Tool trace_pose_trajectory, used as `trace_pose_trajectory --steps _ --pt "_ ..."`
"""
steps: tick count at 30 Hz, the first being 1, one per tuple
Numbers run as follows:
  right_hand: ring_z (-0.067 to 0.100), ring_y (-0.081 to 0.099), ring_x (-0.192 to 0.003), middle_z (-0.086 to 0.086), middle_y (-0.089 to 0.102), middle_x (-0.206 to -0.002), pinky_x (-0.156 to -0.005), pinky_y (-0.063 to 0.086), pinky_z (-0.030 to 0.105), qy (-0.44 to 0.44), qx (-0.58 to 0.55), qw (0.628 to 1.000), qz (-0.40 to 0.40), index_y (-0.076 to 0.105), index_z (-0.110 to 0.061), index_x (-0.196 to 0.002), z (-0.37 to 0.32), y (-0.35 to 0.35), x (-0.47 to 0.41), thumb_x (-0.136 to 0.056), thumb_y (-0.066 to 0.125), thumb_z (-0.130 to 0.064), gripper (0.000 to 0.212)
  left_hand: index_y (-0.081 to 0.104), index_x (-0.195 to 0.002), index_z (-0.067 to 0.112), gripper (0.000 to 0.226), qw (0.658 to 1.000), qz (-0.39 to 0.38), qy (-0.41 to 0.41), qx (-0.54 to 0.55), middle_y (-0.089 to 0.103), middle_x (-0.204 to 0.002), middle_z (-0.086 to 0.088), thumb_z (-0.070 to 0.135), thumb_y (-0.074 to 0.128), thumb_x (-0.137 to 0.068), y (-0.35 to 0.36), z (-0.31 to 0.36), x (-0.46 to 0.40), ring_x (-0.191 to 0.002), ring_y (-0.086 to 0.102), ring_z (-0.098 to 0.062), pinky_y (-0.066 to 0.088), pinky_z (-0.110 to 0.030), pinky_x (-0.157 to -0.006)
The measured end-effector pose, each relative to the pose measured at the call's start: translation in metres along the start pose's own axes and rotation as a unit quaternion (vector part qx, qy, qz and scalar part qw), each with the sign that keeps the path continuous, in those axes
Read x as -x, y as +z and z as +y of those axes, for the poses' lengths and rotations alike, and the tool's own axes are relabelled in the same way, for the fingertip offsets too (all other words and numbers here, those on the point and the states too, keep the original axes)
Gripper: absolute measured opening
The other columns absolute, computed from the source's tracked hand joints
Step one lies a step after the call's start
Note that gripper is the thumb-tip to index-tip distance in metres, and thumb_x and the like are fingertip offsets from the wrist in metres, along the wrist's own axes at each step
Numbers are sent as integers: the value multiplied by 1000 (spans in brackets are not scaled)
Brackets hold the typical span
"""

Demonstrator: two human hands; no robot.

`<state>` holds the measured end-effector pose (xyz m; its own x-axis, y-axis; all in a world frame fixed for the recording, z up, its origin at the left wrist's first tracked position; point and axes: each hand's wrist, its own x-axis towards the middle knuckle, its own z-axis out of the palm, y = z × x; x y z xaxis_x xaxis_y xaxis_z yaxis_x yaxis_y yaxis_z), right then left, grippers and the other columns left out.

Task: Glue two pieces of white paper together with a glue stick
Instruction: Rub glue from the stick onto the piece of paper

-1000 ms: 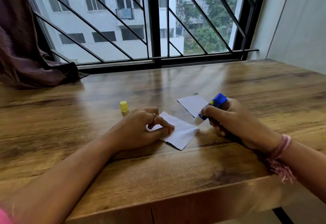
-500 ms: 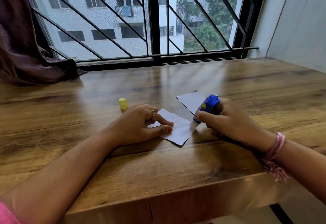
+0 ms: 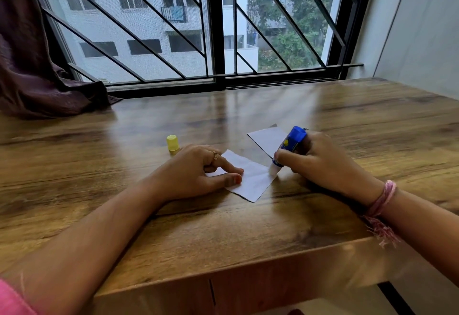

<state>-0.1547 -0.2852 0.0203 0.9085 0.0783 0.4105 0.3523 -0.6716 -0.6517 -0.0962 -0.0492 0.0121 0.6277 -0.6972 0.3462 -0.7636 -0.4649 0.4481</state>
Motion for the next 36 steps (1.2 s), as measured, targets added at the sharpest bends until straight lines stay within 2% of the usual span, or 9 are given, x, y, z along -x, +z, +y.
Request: trace_pose_trajectory --steps 7,10,14,16,18,22,29,32,36 --pt "3 44 -45 -6 50 -51 -45 33 16 -13 -39 997 -63 67 -20 -69 -3 2 5 -73 63 -37 17 75 -95 37 35 1000 -2 -18 13 32 -54 0 59 60 -72 1 -2 -1 -53 38 -10 27 -17 -52" --pt "2 46 -45 -5 54 -49 -46 35 13 4 -48 998 -42 66 -13 -67 -3 0 3 -74 65 -34 21 74 -93 39 33 1000 0 -23 18 30 -53 -1 59 61 -71 2 -2 -1 -50 33 -10 24 -18 -50" --pt "9 47 -53 14 59 -63 -51 36 22 -9 -41 998 -56 68 -18 -70 -9 2 7 -72 63 -35 18 74 -92 39 19 999 0 -30 19 29 -50 4 48 69 -76 1 -4 -1 -49 31 -10 24 -21 -49" --pt "5 48 -55 7 60 -63 -52 35 19 -23 -42 996 -79 69 -18 -71 -14 4 11 -72 63 -34 17 75 -93 38 15 999 -1 -28 15 29 -49 6 42 72 -78 2 -5 -1 -48 32 -9 24 -19 -48" --pt "0 44 -51 -2 55 -58 -51 32 14 -31 -58 992 -105 69 -14 -74 -17 4 13 -74 64 -31 18 74 -92 39 18 999 0 -28 21 29 -49 6 47 69 -76 1 -5 -1 -47 33 -10 23 -17 -48" --pt "1 39 -50 18 60 -68 -51 32 18 -39 -62 988 -136 68 -7 -78 -20 4 15 -77 65 -28 21 73 -91 42 32 999 -1 -26 34 30 -48 7 61 59 -68 1 -5 0 -47 34 -10 23 -17 -47" --pt "3 41 -51 0 52 -59 -53 33 20 -21 -55 993 -104 69 -14 -73 -19 5 13 -73 64 -32 19 73 -91 43 36 999 -3 -26 35 28 -46 9 65 57 -67 0 -6 -1 -46 33 -8 23 -15 -47" --pt "3 41 -52 11 61 -66 -52 33 21 -38 -58 988 -137 69 -11 -77 -21 6 16 -76 64 -31 21 74 -93 41 38 999 -7 -24 31 28 -45 9 64 57 -68 0 -6 -1 -45 33 -8 23 -15 -47" --pt "5 44 -53 17 64 -71 -54 36 25 -27 -59 992 -109 69 -12 -75 -20 6 13 -73 63 -31 20 73 -91 43 32 999 -8 -28 32 30 -42 9 62 60 -70 1 -7 0 -44 34 -7 24 -13 -46"
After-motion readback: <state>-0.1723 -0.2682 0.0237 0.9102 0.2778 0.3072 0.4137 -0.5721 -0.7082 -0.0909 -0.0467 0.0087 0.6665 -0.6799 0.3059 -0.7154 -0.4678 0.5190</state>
